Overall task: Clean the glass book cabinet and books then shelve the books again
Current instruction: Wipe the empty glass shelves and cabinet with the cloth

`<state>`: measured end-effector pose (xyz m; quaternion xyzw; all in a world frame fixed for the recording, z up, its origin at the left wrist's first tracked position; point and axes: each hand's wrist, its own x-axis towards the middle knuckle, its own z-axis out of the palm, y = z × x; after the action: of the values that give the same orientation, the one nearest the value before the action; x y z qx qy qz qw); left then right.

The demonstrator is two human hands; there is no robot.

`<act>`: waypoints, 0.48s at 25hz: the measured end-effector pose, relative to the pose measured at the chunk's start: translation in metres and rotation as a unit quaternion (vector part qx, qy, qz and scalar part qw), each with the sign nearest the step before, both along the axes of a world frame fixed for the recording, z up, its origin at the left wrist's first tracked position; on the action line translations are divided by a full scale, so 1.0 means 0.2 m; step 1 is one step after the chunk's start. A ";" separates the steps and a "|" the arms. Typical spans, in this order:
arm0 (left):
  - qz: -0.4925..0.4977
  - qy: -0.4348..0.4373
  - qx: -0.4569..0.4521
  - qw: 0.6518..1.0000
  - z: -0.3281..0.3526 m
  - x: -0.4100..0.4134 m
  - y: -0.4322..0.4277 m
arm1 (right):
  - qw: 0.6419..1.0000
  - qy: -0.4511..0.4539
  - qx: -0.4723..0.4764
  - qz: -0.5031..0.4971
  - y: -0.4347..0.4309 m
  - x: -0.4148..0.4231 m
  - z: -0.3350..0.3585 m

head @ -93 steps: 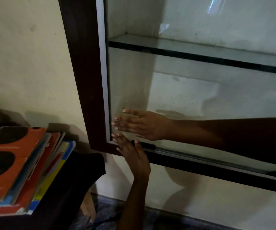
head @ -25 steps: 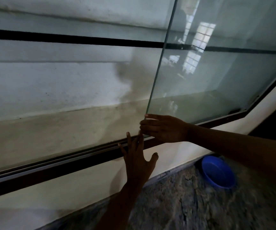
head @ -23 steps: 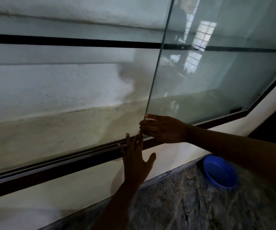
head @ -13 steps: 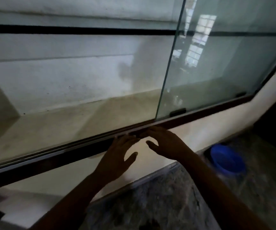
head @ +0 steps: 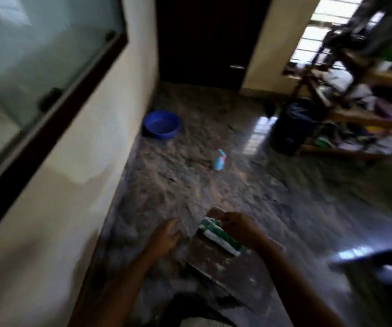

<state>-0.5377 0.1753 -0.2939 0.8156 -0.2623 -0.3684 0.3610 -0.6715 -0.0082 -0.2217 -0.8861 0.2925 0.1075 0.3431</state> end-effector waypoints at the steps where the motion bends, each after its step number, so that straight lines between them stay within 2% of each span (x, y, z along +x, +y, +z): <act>1: 0.004 0.030 0.002 1.000 -0.05 -0.08 -0.05 | 0.999 0.014 -0.007 -0.031 -0.02 -0.10 -0.04; 5: 0.082 0.166 0.011 0.983 -0.32 -0.37 -0.10 | 0.992 0.112 0.026 -0.057 -0.03 -0.35 -0.23; 8: 0.214 0.257 0.035 0.942 -0.49 -0.54 -0.05 | 0.988 0.138 0.052 -0.039 -0.07 -0.40 -0.28; 12: 0.303 0.276 0.076 0.909 -0.61 -0.71 -0.07 | 0.980 0.149 0.131 -0.030 -0.14 -0.42 -0.43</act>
<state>-0.6788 0.1605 -0.4159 0.7463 0.1367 -0.4708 0.4502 -0.7546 -0.0370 -0.3075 -0.7984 0.3506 0.2654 0.4113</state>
